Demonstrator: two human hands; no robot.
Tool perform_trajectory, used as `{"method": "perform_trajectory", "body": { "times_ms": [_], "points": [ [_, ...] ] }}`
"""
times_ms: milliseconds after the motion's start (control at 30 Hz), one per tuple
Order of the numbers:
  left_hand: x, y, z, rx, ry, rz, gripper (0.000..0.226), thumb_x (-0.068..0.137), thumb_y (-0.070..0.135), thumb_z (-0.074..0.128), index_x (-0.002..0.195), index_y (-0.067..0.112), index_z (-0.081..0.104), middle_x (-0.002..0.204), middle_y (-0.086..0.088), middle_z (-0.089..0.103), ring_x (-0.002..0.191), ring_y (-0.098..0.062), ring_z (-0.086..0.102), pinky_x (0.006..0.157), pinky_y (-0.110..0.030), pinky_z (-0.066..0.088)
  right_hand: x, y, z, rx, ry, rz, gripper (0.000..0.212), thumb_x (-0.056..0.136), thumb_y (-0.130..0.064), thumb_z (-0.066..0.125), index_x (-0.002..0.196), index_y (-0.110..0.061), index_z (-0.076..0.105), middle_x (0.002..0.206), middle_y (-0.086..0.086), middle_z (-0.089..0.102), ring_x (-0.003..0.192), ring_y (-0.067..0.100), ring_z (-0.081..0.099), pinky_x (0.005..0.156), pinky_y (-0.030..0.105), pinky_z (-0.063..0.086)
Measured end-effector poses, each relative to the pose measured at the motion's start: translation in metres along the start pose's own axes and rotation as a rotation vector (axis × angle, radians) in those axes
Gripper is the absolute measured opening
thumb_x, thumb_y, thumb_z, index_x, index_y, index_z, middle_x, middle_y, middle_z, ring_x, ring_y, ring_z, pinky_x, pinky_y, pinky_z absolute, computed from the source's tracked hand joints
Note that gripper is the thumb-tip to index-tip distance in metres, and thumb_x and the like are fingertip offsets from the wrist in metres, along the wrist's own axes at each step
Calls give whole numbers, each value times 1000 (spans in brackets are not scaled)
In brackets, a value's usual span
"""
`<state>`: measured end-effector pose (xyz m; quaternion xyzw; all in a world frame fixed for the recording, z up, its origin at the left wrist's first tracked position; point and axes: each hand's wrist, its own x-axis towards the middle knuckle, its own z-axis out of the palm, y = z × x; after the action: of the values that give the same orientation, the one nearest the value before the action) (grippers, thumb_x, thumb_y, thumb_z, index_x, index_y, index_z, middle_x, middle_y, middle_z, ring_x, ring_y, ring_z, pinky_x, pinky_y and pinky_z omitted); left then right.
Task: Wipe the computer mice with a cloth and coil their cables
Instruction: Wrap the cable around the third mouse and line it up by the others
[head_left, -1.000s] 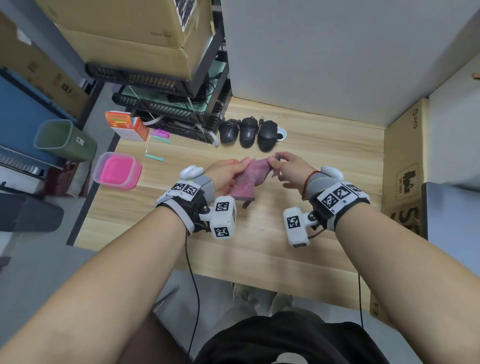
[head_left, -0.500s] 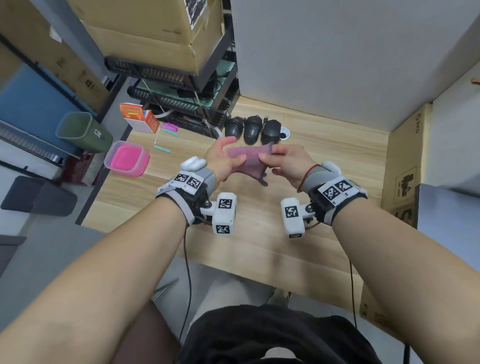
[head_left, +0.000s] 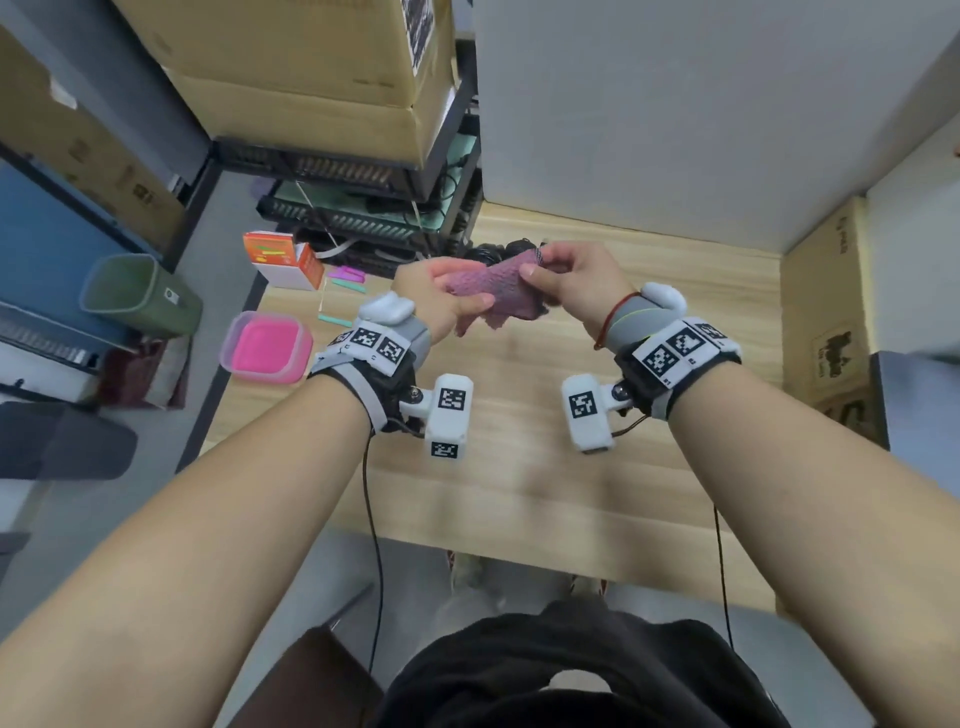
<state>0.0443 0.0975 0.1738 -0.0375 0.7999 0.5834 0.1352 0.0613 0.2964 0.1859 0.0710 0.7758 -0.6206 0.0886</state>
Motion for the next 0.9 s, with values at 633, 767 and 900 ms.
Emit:
{"method": "perform_trajectory", "body": {
  "times_ms": [633, 767, 900],
  "points": [
    [31, -11, -98, -341, -261, -214, 31, 96, 20, 63, 122, 3, 62, 113, -11, 69, 96, -23, 67, 78, -33, 55, 28, -31, 84, 205, -413, 365, 17, 87, -3, 67, 71, -8, 71, 79, 12, 71, 70, 22, 66, 71, 30, 60],
    [31, -18, -114, -142, -390, -296, 39, 73, 53, 78, 101, 25, 73, 98, 7, 76, 85, -3, 69, 80, -31, 40, 31, -36, 91, 441, -394, 348, 12, 93, -2, 57, 103, -2, 64, 86, 14, 73, 76, 24, 72, 75, 35, 61],
    [36, -24, -115, -416, -461, -285, 30, 82, 31, 75, 108, 17, 71, 106, -2, 75, 94, -12, 72, 84, -32, 51, 36, -46, 95, 650, -373, 334, 15, 95, 3, 51, 98, -3, 64, 83, 12, 74, 71, 18, 73, 59, 26, 60]
  ]
}}
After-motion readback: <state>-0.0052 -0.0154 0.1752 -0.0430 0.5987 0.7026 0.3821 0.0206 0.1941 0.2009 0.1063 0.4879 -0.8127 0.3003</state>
